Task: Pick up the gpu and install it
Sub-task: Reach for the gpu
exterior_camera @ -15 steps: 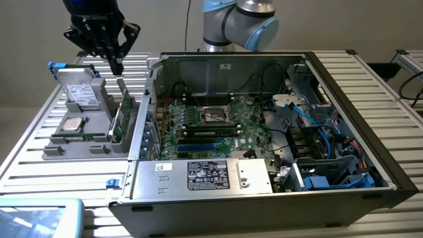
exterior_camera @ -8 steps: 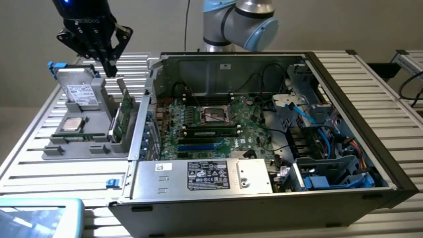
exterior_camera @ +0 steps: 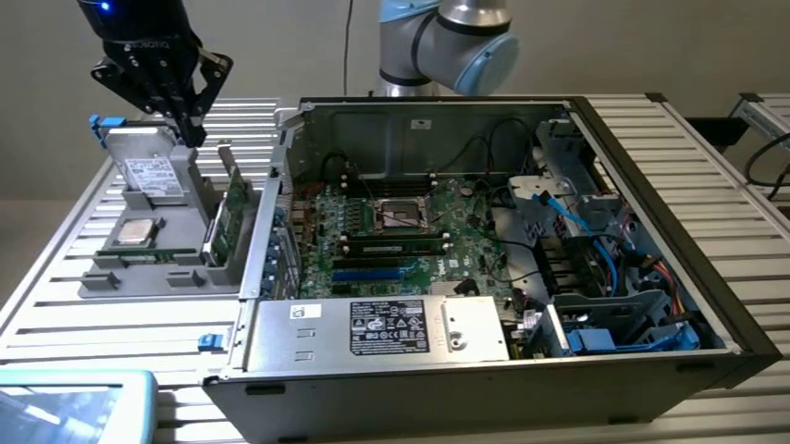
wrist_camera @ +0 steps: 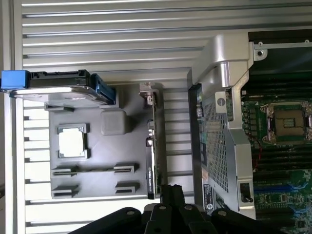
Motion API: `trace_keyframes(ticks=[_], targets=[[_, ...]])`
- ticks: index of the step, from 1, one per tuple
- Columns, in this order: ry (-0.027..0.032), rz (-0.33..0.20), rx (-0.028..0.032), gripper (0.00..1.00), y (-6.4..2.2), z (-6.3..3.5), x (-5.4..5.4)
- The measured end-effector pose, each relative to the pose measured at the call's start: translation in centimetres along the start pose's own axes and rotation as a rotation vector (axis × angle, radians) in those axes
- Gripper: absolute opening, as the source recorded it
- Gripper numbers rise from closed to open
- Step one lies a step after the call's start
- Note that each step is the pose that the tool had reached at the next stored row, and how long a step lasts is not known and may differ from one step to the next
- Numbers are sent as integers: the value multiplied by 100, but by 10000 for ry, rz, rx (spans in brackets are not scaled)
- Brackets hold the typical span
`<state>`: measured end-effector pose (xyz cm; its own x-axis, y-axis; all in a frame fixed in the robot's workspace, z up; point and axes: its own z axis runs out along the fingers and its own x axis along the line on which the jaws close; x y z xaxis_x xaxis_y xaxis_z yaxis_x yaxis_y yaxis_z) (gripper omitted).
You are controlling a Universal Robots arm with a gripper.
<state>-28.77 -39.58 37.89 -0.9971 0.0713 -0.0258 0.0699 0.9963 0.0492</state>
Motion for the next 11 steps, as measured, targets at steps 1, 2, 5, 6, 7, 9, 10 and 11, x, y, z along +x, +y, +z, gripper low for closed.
trace_keyframes(ticks=[1, 2, 5, 6, 7, 9, 10, 11], targets=[[0, 0, 0, 12, -1, 5, 18], [1, 0, 1, 12, -1, 9, 32], [0, -2, -1, 12, -4, 30, 48], [0, -2, -1, 12, -4, 37, 51], [1, 0, 0, 12, -5, 41, 53], [5, 1, -14, 12, -4, 44, 54], [5, 2, -13, 12, -4, 44, 54], [3, 2, -14, 12, -4, 44, 54]])
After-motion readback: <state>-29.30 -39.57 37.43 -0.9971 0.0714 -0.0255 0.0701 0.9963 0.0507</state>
